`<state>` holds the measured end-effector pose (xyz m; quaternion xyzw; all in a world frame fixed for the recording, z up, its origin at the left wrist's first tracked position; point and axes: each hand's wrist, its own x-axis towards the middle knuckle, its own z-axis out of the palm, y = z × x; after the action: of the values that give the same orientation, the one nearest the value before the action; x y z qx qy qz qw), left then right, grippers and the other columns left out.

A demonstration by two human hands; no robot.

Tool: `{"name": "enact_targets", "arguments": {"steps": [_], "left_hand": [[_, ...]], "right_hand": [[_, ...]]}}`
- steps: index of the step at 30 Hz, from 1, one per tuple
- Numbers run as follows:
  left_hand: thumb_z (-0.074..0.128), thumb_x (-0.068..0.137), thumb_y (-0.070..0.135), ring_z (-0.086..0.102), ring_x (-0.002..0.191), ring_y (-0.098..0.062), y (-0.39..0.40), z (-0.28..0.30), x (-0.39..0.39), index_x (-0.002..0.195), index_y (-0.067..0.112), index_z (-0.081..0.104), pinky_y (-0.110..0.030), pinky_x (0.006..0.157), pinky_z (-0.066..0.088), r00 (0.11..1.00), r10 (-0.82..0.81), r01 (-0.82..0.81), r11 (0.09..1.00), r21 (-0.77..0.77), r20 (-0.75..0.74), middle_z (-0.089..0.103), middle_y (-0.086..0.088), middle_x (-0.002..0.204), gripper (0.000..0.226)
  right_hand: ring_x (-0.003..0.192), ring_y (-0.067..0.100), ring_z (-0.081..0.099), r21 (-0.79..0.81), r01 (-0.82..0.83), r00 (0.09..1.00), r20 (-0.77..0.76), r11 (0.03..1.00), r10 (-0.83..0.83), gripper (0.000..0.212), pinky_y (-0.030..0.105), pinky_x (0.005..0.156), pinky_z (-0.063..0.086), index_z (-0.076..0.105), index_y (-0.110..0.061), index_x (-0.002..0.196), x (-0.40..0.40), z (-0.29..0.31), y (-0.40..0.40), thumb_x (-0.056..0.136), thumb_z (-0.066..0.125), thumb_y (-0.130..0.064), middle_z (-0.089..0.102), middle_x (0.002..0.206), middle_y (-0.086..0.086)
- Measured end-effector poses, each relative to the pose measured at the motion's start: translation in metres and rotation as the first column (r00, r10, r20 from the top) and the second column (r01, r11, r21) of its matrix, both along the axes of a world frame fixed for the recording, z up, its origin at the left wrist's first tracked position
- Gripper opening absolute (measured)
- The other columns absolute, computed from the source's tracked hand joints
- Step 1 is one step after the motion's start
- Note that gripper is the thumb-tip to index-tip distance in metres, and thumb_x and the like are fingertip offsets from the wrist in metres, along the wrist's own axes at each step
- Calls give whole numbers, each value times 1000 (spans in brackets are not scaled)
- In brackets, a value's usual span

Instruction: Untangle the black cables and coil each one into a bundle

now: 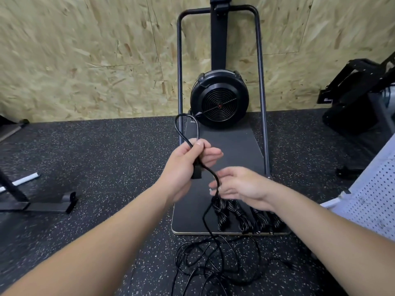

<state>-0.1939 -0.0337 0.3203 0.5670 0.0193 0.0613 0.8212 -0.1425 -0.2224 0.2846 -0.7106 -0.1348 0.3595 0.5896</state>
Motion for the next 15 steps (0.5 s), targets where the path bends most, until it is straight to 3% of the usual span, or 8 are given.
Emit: {"name": "enact_targets", "arguments": {"steps": [2,5,9,11,13,15], "left_hand": [[50,117,23,72,125,-43,7,1,6,119,6,62,-59,119,49,999,33,-33,999,-22,9,76,-28,122,21],[51,117,23,72,126,-40,12,6,10,121,7,64,-57,120,49,999,39,-38,998,-40,33,76,-25,123,21],[54,116,21,72,127,-38,17,5,15,119,7,67,-56,122,47,998,49,-43,993,-107,50,77,-22,123,19],[55,115,21,71,129,-37,17,3,16,121,7,68,-56,123,46,998,41,-34,992,-123,51,76,-22,126,20],[56,114,20,71,130,-36,17,-1,17,124,7,69,-56,124,44,998,39,-33,992,-122,50,76,-24,127,21],[55,115,19,71,129,-36,17,-3,17,124,5,69,-54,124,44,998,47,-41,994,-105,50,75,-26,128,21]], "right_hand": [[113,30,79,10,-41,998,-45,999,41,47,50,114,56,61,1,135,1,-12,5,93,81,4,80,120,16],[97,31,80,61,97,993,-68,993,-93,43,44,102,64,65,13,126,10,-20,13,89,85,5,80,106,24],[113,22,78,76,128,990,45,989,-131,24,34,106,56,80,-8,112,20,-19,18,92,89,-17,82,117,10],[116,24,78,96,84,996,-15,992,-83,21,38,106,56,76,-8,115,17,-24,21,100,80,-21,83,116,9],[100,29,81,171,157,982,-132,973,-135,19,45,98,62,70,-4,114,17,-26,24,105,75,-20,80,101,12],[69,19,69,186,290,948,-187,939,-255,22,35,69,61,69,-4,111,22,-25,25,102,79,-21,70,87,10]]}}
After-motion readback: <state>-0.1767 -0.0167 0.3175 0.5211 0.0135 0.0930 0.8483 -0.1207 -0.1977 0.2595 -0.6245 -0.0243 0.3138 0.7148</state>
